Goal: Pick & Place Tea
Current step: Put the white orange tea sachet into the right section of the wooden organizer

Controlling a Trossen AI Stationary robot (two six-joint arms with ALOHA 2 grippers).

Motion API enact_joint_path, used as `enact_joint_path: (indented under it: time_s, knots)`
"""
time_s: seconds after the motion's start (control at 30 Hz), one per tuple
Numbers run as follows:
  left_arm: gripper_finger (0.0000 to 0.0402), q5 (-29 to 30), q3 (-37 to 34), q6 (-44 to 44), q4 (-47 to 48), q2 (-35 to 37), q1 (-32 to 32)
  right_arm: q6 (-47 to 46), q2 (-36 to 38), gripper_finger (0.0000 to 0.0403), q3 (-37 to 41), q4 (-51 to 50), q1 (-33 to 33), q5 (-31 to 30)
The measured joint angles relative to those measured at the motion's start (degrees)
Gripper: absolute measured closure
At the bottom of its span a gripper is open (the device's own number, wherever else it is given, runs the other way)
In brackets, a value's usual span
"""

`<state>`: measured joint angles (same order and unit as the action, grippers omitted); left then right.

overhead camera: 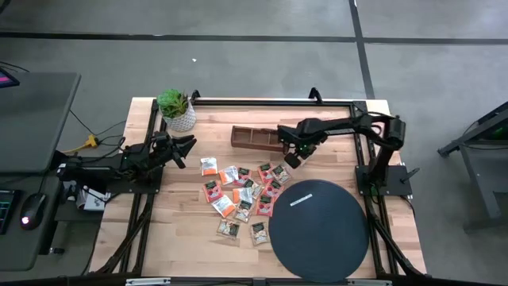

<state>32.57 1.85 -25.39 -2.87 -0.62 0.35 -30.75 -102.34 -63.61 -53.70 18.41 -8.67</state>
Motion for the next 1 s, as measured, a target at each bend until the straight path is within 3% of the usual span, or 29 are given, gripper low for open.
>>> enact_joint_path:
  time_s: [0.2, 0.53, 0.7, 1.0]
  knots:
    - [0.0278, 0.0, 0.0, 0.0, 0.0, 0.0, 0.0, 3.6, 5.2, 0.0401, -0.9, -1.0, -0.4, -5.6]
    - [0.0278, 0.0, 0.0, 0.0, 0.0, 0.0, 0.0, 24.6, 6.9, 0.0402, -9.2, -2.0, -1.7, -19.0]
    - [0.0278, 0.0, 0.0, 0.0, 0.0, 0.0, 0.0, 30.3, 4.2, 0.0402, -14.9, -2.3, -1.7, -22.6]
    - [0.0278, 0.0, 0.0, 0.0, 0.0, 0.0, 0.0, 32.3, -3.9, 0.0403, -19.2, 0.8, -1.7, -25.9]
